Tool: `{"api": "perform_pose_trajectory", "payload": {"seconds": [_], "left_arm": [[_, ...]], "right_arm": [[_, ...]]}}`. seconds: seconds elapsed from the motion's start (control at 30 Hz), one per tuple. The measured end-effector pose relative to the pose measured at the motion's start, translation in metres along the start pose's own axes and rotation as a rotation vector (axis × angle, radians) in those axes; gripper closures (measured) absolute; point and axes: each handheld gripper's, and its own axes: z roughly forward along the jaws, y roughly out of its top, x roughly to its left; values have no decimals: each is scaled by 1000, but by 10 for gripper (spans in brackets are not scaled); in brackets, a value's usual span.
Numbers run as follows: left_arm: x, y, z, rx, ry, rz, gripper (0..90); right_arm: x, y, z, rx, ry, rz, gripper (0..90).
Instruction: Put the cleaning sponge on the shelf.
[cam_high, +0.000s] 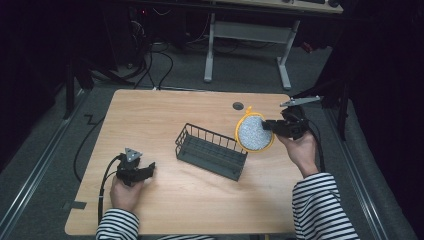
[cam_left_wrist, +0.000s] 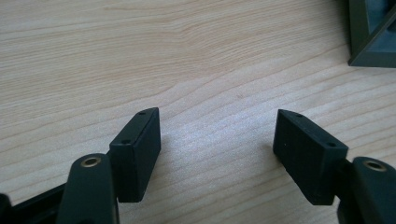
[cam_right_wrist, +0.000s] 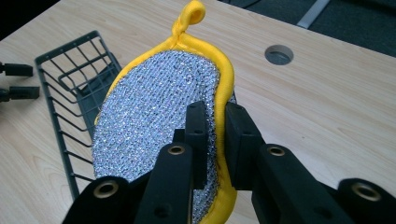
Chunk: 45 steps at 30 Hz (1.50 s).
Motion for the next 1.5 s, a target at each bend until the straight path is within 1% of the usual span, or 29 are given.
{"api": "perform_pose_trajectory", "payload": {"seconds": [0.1, 0.17, 0.2, 0.23, 0.3, 0.6, 0.93, 1.0, 1.13, 1.2, 1.27, 1.5], "left_arm": [[0, 0, 0, 0, 0, 0, 328], [0, 0, 0, 0, 0, 0, 328], [0, 0, 0, 0, 0, 0, 328], [0, 0, 0, 0, 0, 0, 328], [0, 0, 0, 0, 0, 0, 328], [0, 0, 0, 0, 0, 0, 328], [0, 0, 0, 0, 0, 0, 328], [0, 0, 0, 0, 0, 0, 328], [0, 0, 0, -1, 0, -1, 328], [0, 0, 0, -1, 0, -1, 328], [0, 0, 0, -1, 0, -1, 328], [0, 0, 0, -1, 0, -1, 328]], "right_arm": [[7, 2, 4, 6, 11, -16, 810], [12, 3, 8, 7, 31, -17, 810], [15, 4, 11, 15, 37, -26, 810], [15, 4, 11, 15, 37, -26, 810], [20, 5, 17, 21, 47, -35, 809], [32, 8, 31, 33, 66, -58, 807], [45, 7, 48, 60, 64, -83, 805], [45, 7, 49, 61, 65, -87, 805], [49, 5, 54, 73, 45, -117, 802], [50, 5, 54, 77, 41, -120, 802], [51, 3, 56, 83, 30, -135, 801], [56, -2, 63, 101, 38, -157, 796]]}}
